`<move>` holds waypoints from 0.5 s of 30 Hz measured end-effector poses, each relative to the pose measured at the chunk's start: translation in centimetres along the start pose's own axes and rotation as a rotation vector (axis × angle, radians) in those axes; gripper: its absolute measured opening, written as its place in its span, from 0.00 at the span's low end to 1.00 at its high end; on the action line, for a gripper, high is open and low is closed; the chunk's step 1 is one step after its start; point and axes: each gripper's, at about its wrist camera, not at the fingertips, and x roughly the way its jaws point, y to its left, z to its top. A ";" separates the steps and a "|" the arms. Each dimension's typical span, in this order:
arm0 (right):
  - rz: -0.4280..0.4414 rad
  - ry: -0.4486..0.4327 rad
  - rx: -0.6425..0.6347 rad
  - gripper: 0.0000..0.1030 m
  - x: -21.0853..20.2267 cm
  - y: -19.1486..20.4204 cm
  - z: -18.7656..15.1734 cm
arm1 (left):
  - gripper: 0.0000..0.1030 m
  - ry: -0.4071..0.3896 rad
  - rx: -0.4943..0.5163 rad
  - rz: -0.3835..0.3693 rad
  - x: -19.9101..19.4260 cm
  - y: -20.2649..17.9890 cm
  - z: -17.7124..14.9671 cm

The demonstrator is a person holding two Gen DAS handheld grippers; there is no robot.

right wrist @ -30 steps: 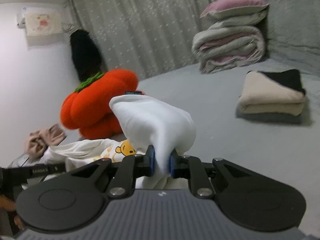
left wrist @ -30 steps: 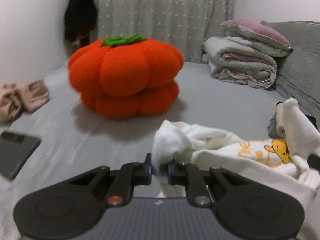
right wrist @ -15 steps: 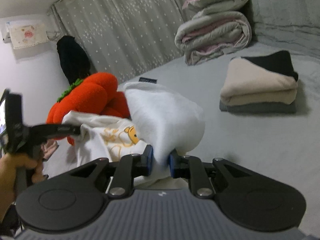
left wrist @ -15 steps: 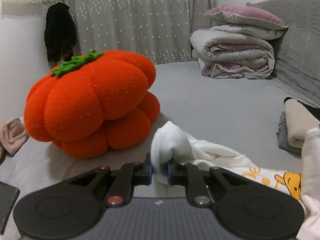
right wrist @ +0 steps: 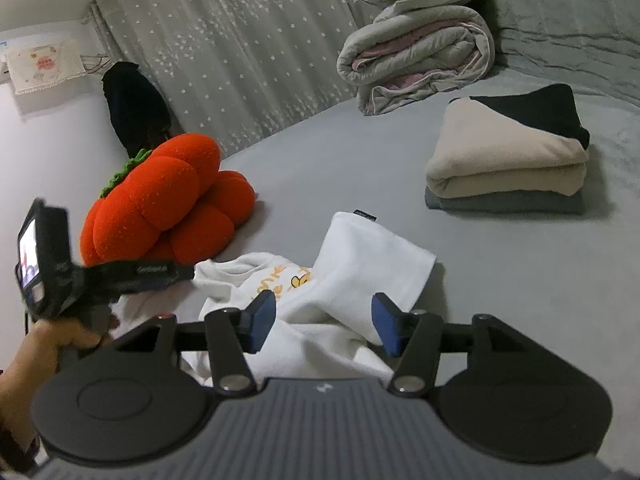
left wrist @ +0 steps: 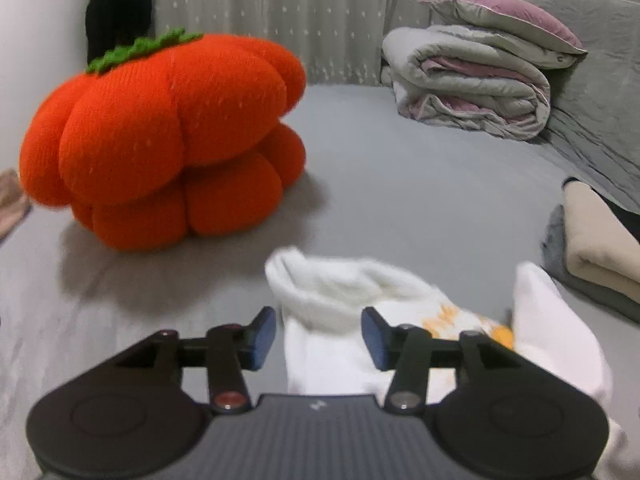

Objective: Fold clothes

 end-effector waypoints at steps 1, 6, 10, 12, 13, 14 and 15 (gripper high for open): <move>-0.003 0.005 0.000 0.56 -0.1 0.0 0.0 | 0.54 0.012 -0.011 -0.015 -0.4 0.3 -0.3; -0.039 0.029 -0.003 0.58 -0.6 -0.2 -0.3 | 0.57 0.049 -0.011 -0.089 -3.0 0.6 -2.3; -0.076 0.046 0.001 0.58 -1.1 -0.9 -0.4 | 0.57 0.066 0.007 -0.147 -5.5 -0.5 -4.4; -0.089 0.054 0.002 0.58 -1.4 -1.3 -0.4 | 0.57 0.076 0.006 -0.184 -6.6 -1.2 -5.5; -0.096 0.061 0.003 0.58 -1.6 -1.4 -0.5 | 0.57 0.080 0.007 -0.204 -7.2 -1.5 -6.2; -0.103 0.070 0.006 0.58 -1.8 -1.6 -0.5 | 0.57 0.083 0.013 -0.221 -7.7 -1.9 -6.8; -0.108 0.078 0.007 0.58 -1.9 -1.7 -0.6 | 0.57 0.084 0.022 -0.237 -8.1 -2.3 -7.4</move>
